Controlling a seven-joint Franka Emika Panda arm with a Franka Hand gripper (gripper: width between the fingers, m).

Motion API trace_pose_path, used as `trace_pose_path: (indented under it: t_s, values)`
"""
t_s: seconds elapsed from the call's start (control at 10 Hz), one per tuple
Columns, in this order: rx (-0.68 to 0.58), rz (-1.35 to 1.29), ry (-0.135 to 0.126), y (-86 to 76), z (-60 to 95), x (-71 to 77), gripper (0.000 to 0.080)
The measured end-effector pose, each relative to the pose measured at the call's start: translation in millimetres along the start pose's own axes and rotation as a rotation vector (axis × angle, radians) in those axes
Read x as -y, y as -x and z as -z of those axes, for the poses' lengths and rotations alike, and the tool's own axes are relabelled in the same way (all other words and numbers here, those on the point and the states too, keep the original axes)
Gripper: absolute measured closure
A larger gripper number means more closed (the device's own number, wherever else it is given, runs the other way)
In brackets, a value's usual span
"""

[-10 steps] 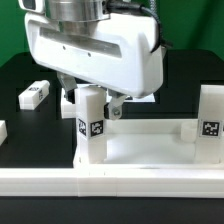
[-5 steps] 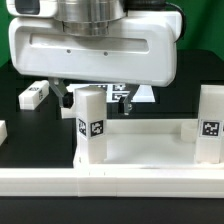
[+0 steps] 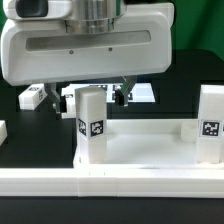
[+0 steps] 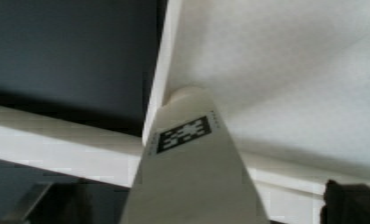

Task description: Assemble desk

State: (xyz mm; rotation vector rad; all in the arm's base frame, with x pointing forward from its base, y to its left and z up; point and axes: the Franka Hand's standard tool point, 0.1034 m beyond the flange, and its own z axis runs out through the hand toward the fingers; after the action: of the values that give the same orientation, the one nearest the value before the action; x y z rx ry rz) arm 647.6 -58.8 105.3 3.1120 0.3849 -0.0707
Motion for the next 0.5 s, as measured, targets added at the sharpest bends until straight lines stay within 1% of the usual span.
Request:
trace_pose_path:
  t_s: [0.1, 0.2, 0.3, 0.4, 0.5]
  values:
    - [-0.002, 0.033, 0.002, -0.3, 0.2, -0.3, 0.015]
    - [-0.003, 0.083, 0.003, -0.3, 0.1, -0.4, 0.0196]
    - [-0.002, 0.081, 0.003, -0.1, -0.1, -0.6, 0.0345]
    - [-0.002, 0.08, 0.003, -0.1, -0.2, -0.7, 0.0345]
    - [-0.002, 0.08, 0.003, -0.1, -0.2, -0.8, 0.0516]
